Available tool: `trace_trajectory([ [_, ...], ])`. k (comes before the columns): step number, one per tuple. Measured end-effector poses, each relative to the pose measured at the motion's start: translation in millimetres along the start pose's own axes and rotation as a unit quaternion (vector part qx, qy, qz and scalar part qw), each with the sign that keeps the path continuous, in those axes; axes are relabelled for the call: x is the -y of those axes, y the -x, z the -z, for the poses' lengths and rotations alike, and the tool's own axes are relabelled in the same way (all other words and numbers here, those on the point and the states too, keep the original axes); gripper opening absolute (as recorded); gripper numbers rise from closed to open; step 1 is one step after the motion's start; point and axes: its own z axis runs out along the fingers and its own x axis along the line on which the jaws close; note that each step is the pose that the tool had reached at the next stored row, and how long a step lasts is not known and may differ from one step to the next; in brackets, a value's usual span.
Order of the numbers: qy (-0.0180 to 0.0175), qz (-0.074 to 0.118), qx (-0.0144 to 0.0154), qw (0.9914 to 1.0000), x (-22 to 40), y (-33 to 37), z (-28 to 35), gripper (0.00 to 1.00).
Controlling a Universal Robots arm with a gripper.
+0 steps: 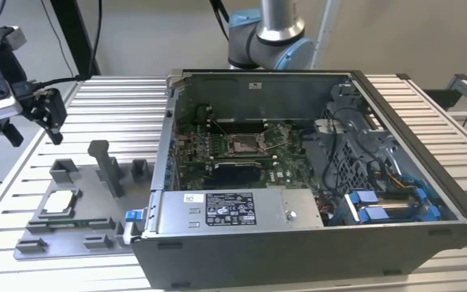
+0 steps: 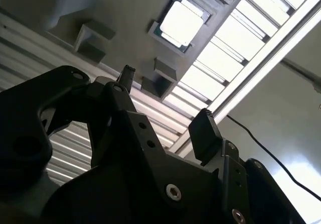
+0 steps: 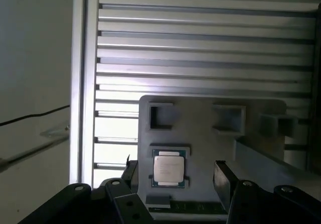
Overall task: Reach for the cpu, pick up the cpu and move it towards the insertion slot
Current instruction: 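Pick up the cpu and move it towards the insertion slot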
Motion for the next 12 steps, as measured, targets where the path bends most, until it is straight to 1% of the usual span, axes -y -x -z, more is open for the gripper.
trace_trajectory([
  [5,0.0000,0.000,0.0000,1.00000,1.5,-0.4,-7.9,1.00],
  [12,0.0001,0.000,0.0000,1.00000,2.0,-0.6,-16.2,1.00],
])
